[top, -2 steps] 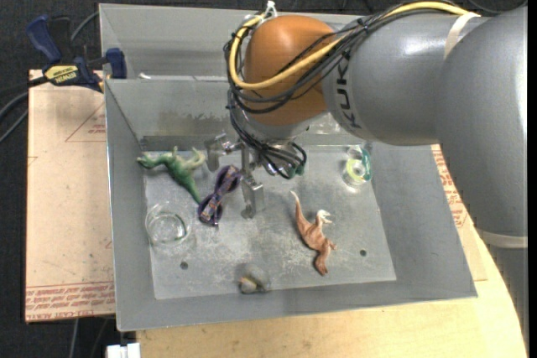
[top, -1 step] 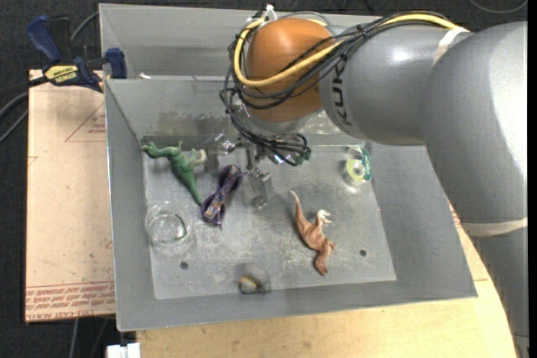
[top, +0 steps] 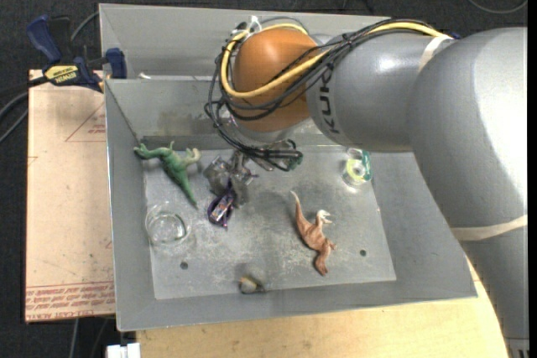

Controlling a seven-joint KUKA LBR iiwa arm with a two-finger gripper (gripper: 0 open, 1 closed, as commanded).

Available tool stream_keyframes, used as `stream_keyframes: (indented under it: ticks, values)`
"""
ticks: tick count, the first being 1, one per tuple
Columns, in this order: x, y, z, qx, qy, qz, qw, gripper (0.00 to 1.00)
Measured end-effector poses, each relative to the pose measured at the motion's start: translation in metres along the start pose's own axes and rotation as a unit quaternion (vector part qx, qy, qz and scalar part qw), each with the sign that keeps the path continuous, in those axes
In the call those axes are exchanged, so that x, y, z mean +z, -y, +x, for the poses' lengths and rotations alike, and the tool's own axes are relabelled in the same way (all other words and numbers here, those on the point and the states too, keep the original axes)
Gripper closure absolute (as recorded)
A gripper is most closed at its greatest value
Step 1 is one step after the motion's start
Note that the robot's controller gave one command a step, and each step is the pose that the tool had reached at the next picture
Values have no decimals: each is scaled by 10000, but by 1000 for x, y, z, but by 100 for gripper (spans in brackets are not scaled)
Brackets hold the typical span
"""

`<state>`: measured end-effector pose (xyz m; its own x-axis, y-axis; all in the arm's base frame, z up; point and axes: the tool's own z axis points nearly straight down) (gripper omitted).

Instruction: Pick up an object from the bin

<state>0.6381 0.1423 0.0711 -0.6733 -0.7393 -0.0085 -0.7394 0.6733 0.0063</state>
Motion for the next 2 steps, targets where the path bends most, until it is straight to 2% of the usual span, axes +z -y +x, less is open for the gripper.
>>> stream_keyframes:
  ticks: [1, 2]
  values:
    - [0, 0, 0, 0, 0, -1, 10000, 100]
    - [-163, -1, -3, -163, 32, 10, 9999, 100]
